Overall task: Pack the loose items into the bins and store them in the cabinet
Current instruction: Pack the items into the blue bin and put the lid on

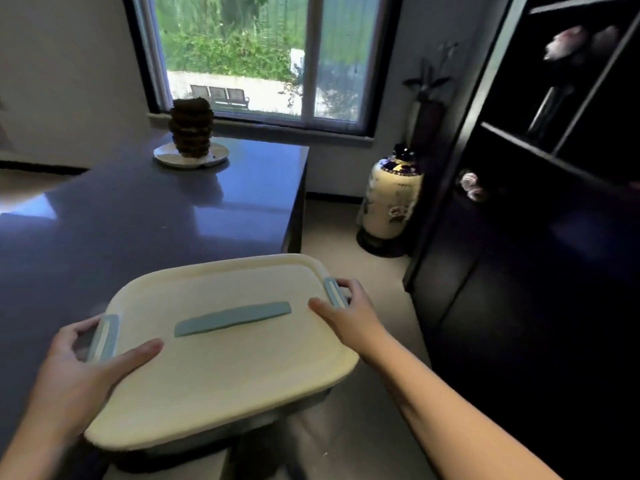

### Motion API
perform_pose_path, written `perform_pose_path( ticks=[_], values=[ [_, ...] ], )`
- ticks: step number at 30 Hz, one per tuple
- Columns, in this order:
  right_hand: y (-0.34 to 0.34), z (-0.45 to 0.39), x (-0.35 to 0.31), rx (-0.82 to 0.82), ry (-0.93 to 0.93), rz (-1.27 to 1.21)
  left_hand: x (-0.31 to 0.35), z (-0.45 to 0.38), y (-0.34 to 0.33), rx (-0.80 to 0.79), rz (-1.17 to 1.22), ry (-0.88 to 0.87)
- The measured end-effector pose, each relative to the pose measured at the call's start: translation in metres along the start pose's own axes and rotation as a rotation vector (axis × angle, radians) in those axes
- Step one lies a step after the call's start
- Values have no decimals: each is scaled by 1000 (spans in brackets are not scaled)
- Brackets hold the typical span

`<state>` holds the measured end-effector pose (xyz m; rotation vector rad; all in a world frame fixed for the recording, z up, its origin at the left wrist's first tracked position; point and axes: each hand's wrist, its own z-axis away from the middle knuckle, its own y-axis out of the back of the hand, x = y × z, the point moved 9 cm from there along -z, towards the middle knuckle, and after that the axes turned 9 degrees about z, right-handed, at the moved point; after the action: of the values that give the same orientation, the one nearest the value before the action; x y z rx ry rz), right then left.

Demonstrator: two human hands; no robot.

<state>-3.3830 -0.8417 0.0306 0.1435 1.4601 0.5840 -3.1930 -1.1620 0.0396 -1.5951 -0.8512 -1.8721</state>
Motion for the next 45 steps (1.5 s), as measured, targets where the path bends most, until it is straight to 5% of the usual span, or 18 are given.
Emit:
perform_pose_path(
  ticks=[8,19,30,45],
  values=[
    [202,76,64,486,-132,-76,58,28,-212,-421,3,-109],
    [379,254,222,1005,-369,-346,57,214,-495,-1056,-81,-59],
    [436,340,333,1271,-523,-400,8,332,-642,-1368,-153,-109],
    [462,337,406,1559,-790,-423,-54,390,-818,-1700,-411,-112]
  ],
)
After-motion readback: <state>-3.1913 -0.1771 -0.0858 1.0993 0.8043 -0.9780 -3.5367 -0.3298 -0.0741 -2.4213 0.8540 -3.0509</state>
